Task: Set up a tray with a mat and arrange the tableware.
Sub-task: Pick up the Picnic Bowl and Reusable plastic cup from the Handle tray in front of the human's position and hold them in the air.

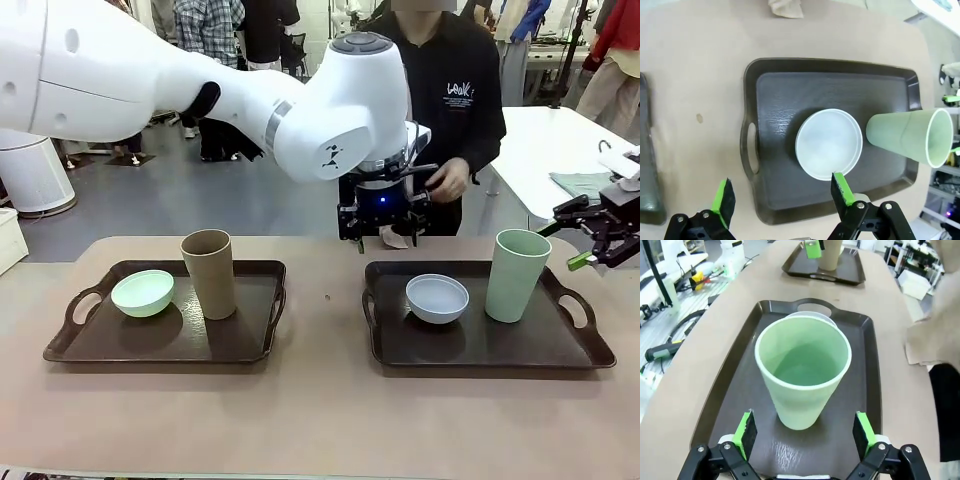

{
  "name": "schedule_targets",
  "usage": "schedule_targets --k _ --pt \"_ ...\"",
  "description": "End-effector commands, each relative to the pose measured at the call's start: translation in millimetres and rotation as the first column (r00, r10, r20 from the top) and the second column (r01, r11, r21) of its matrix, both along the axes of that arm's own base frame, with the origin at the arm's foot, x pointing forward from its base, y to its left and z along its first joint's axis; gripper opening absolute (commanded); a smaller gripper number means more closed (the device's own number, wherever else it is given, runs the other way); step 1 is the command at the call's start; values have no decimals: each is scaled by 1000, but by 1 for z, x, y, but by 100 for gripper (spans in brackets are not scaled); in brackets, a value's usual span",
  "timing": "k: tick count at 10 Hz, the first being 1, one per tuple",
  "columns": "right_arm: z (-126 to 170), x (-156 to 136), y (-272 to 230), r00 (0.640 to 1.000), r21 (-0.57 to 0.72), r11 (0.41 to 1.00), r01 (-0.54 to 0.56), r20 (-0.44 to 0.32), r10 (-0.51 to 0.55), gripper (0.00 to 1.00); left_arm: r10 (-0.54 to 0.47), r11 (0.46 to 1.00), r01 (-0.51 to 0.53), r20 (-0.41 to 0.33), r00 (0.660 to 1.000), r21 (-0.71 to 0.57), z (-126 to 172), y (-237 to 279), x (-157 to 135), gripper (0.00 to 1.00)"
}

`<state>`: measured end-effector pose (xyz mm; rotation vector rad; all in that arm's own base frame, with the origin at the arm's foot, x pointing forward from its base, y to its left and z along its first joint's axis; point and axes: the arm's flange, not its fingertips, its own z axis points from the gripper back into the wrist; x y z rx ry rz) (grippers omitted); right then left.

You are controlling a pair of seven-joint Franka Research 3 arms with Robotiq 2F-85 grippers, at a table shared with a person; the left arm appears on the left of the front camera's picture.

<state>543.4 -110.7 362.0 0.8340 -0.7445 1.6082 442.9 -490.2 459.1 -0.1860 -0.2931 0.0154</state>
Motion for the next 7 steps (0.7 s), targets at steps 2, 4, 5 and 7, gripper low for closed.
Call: schedule_targets --k 2,4,5,7 --pt "-8 16 21 995 -29 998 -49 -84 46 100 13 996 -18 -58 998 -84 -13 -17 -2 100" --pt "-16 16 30 992 -29 996 -79 -100 76 100 23 994 -32 -80 996 -105 -22 -24 0 100" --pt "-18 15 31 991 -29 996 -89 -105 86 100 33 993 -42 -85 996 -111 -26 -27 2 100" --pt "-23 11 32 988 -17 994 -106 -113 103 100 44 994 -53 -102 994 -91 -38 -33 7 100"
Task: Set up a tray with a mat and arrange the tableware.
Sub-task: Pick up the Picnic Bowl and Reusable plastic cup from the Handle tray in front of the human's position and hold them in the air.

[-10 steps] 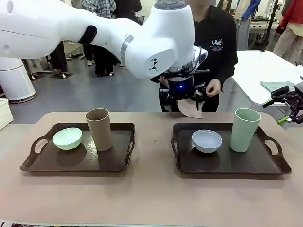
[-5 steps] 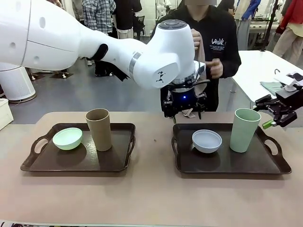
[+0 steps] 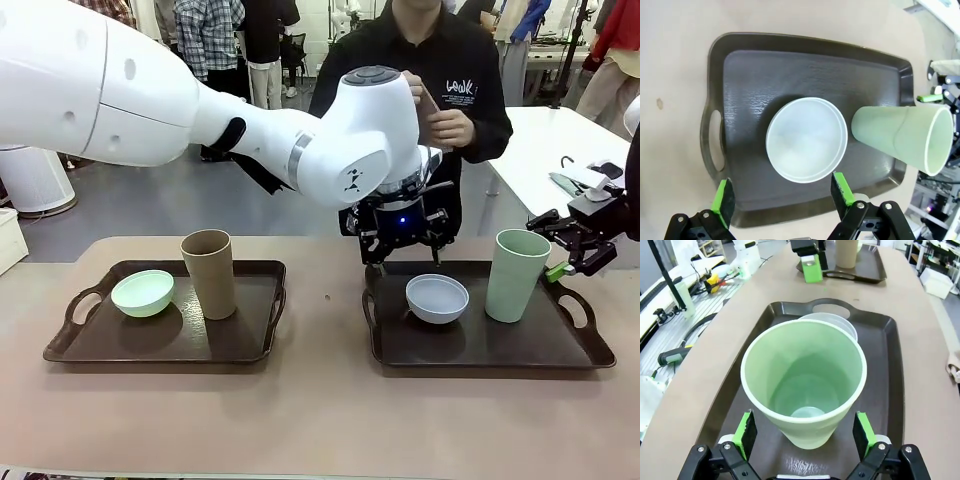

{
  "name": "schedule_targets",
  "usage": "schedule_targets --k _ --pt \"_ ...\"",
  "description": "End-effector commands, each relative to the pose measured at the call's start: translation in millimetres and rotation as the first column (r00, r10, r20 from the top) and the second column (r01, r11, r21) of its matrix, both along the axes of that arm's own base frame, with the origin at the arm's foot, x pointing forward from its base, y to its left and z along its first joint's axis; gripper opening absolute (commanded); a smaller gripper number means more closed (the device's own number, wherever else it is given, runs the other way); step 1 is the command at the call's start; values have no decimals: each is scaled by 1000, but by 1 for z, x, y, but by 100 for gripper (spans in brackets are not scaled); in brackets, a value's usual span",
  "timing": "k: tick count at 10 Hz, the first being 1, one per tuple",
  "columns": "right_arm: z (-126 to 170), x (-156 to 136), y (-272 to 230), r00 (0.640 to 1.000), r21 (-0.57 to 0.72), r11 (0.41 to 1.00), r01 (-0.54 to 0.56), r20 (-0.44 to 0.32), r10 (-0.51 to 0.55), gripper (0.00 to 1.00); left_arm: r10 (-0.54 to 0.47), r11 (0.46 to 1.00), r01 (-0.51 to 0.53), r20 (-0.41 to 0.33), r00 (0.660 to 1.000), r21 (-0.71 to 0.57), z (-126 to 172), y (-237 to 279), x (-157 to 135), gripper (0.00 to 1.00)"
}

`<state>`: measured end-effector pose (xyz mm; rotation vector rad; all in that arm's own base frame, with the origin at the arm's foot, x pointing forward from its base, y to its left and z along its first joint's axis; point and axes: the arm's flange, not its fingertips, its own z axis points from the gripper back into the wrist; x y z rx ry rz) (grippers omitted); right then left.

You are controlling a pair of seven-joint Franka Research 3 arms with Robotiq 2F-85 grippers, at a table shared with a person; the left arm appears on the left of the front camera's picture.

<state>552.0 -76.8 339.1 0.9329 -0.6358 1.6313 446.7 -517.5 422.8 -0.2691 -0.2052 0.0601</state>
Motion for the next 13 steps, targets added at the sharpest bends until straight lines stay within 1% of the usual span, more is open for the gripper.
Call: schedule_targets --k 1,3,5,7,9,11,13 --pt "-3 -1 -1 999 2 1000 -31 -24 31 100 30 1000 -30 -18 999 10 -7 -9 4 100" --pt "-8 -5 6 999 12 999 -43 -27 43 100 36 999 -35 -18 999 35 -19 -16 8 100" --pt "-18 0 19 1000 27 1000 -9 -10 9 100 43 997 -42 -24 999 64 -32 -24 14 100" --pt "-32 2 30 999 29 999 -22 -33 23 100 34 993 -32 -13 999 116 -44 -29 17 100" --pt "-41 5 32 999 24 999 -23 -37 24 100 14 991 -13 0 1000 131 -49 -31 18 100" --pt "-48 6 35 999 35 999 -33 -42 34 100 13 989 -12 -5 1000 147 -55 -30 20 100" --pt "-51 7 37 999 50 998 -38 -28 40 100 -5 985 5 0 1000 173 -62 -29 23 100"
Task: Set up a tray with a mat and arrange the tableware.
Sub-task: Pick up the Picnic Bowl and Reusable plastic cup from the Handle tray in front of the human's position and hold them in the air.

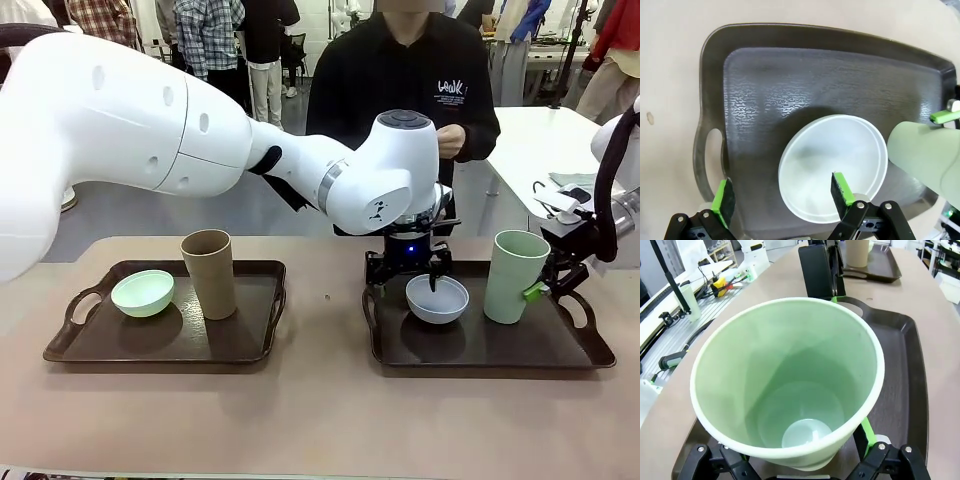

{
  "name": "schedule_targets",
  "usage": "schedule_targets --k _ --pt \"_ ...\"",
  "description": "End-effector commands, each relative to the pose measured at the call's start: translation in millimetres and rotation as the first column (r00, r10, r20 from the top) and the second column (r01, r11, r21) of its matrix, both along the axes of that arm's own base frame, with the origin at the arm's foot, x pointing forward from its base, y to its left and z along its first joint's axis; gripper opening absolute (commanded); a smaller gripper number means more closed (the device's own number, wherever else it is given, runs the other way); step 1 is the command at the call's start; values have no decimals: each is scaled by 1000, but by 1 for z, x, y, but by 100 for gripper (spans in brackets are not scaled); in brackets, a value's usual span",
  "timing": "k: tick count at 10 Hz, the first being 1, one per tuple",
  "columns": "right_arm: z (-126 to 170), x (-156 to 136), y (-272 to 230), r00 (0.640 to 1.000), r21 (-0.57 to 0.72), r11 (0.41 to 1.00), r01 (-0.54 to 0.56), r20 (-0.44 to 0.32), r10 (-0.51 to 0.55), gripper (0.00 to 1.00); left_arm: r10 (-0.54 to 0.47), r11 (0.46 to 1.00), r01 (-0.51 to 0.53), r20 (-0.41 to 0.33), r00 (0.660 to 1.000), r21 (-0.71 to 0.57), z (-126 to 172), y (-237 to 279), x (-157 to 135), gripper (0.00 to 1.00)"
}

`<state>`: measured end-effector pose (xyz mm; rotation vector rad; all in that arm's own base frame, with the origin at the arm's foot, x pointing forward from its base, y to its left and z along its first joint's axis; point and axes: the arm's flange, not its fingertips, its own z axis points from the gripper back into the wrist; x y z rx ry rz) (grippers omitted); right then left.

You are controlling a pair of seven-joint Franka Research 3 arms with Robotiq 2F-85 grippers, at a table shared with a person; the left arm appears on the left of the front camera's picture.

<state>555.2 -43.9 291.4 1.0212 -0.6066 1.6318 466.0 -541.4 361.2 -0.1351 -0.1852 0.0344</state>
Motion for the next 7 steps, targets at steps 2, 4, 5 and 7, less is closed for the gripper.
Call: schedule_targets --k 2,4,5,7 --pt "-5 4 6 999 42 999 2 39 -3 100 1 1000 -1 20 1000 28 -7 -5 3 100" --pt "-6 4 6 999 67 998 -4 42 1 100 -5 1000 5 16 1000 23 -9 -7 1 100" --pt "-6 4 7 999 74 997 -7 43 4 100 -11 1000 10 17 1000 22 -10 -7 1 100" --pt "-7 4 8 999 92 996 -9 47 4 42 -20 1000 20 11 1000 23 -14 -5 1 45"
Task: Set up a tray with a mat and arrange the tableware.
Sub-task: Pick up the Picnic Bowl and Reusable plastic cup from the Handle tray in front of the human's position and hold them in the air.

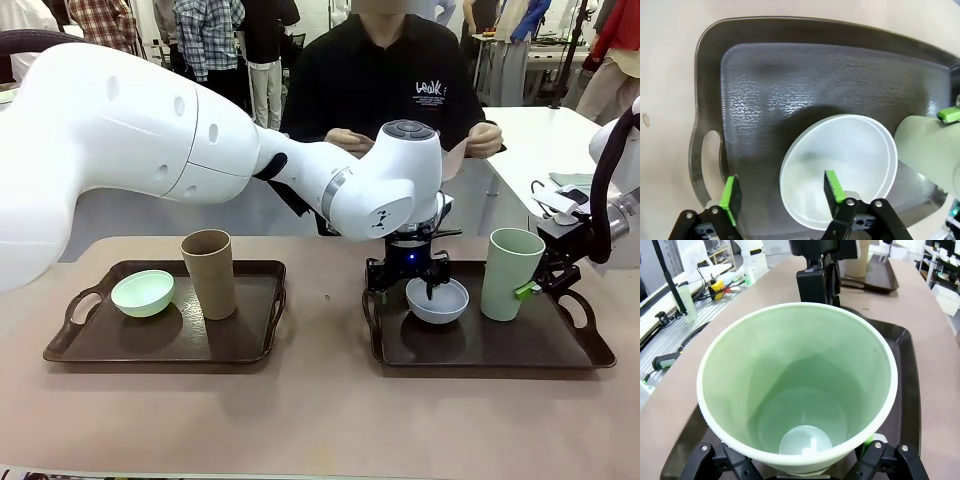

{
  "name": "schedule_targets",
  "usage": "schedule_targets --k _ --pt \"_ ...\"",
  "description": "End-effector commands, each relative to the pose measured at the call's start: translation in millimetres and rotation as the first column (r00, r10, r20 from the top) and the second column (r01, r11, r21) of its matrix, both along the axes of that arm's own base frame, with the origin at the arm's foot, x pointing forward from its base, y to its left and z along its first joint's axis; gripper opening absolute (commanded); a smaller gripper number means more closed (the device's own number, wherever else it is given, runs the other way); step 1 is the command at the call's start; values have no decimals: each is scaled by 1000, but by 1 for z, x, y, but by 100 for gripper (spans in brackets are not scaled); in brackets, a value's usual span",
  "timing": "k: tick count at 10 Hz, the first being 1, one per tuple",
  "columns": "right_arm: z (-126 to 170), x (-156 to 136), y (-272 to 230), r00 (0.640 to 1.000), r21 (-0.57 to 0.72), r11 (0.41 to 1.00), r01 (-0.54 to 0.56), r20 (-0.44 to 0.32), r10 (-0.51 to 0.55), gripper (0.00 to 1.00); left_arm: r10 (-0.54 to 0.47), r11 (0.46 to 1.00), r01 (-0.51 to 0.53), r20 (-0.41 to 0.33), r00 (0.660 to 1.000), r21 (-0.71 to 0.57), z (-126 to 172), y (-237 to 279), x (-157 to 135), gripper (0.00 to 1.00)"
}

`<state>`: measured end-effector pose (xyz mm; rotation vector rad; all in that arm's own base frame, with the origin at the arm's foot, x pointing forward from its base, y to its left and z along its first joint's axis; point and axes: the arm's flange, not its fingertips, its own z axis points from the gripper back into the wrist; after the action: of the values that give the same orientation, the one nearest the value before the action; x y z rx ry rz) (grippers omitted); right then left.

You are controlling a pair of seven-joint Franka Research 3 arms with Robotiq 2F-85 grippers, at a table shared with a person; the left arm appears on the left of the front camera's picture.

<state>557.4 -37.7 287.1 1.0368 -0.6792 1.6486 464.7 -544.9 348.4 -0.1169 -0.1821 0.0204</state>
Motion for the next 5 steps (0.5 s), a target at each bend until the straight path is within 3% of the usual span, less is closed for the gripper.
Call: schedule_targets --k 1,2,4,5 --pt "-4 2 2 1000 38 999 -4 7 4 35 -6 1000 6 10 1000 4 -2 0 3 25" --pt "-4 2 3 1000 39 999 -4 7 3 0 -7 1000 7 6 1000 1 -2 0 2 0" --pt "-4 2 4 1000 37 999 -7 7 6 0 -3 1000 3 0 1000 -10 0 1 3 0" --pt "-5 2 5 1000 36 999 -8 3 7 24 -1 1000 1 -3 1000 -11 0 2 3 8"
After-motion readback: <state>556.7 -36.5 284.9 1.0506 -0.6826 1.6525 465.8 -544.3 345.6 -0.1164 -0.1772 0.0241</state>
